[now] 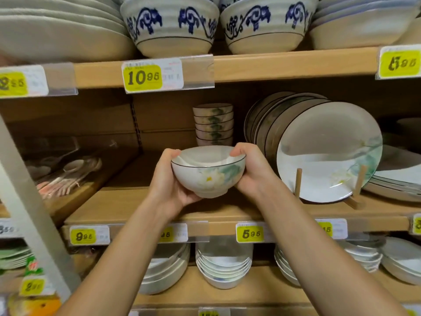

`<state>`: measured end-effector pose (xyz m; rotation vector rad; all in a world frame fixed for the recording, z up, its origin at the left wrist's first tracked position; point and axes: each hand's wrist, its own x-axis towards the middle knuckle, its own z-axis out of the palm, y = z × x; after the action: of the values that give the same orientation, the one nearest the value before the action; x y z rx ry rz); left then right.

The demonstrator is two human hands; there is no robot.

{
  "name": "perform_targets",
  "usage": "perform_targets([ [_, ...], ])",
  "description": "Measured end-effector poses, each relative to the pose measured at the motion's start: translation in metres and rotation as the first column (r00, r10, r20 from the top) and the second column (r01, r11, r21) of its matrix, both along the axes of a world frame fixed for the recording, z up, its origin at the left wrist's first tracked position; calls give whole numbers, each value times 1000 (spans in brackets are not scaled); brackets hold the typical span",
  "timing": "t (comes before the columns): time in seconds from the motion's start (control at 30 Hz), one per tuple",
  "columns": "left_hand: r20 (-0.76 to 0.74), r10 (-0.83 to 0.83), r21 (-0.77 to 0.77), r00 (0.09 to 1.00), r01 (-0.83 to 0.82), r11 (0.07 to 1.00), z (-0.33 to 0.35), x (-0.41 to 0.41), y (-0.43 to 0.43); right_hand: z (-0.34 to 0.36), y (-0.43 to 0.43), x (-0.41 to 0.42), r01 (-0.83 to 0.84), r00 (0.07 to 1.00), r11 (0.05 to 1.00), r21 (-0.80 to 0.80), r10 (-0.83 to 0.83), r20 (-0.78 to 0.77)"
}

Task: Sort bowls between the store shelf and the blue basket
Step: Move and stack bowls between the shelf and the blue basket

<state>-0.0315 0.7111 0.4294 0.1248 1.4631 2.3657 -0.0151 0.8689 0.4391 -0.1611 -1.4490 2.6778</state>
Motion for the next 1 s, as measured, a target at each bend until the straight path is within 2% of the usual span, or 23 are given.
perform_targets([
  [0.13, -139, 93, 48, 986, -87, 995, -14, 10, 13, -8, -10, -1, 198, 980, 979, -44, -196, 36],
  [0.2, -142, 111, 27, 984, -108, 994, -15, 9, 14, -11, -16, 0, 229, 973, 973, -33, -227, 41],
  [0.37, -88, 154, -4, 984, -155, 988, -19, -6, 5, -24, -18, -1, 193, 981, 955, 223, -195, -13],
  [0.57, -58, 174, -81, 983, -178, 981, -31, -14, 15, -42, -24, -5, 237, 970, 907, 349, -241, -32],
  [0.67, -116, 197, -139, 973, -213, 967, -33, -22, 14, -43, -26, -13, 266, 960, 880, 394, -277, -29],
  [0.87, -104, 106, -147, 989, -121, 982, -39, -29, 4, -39, -26, -20, 272, 954, 838, 473, -301, -16],
  [1.0, -164, 23, -151, 986, -49, 987, -43, -33, -4, -42, -23, -23, 292, 945, 825, 483, -325, -17],
])
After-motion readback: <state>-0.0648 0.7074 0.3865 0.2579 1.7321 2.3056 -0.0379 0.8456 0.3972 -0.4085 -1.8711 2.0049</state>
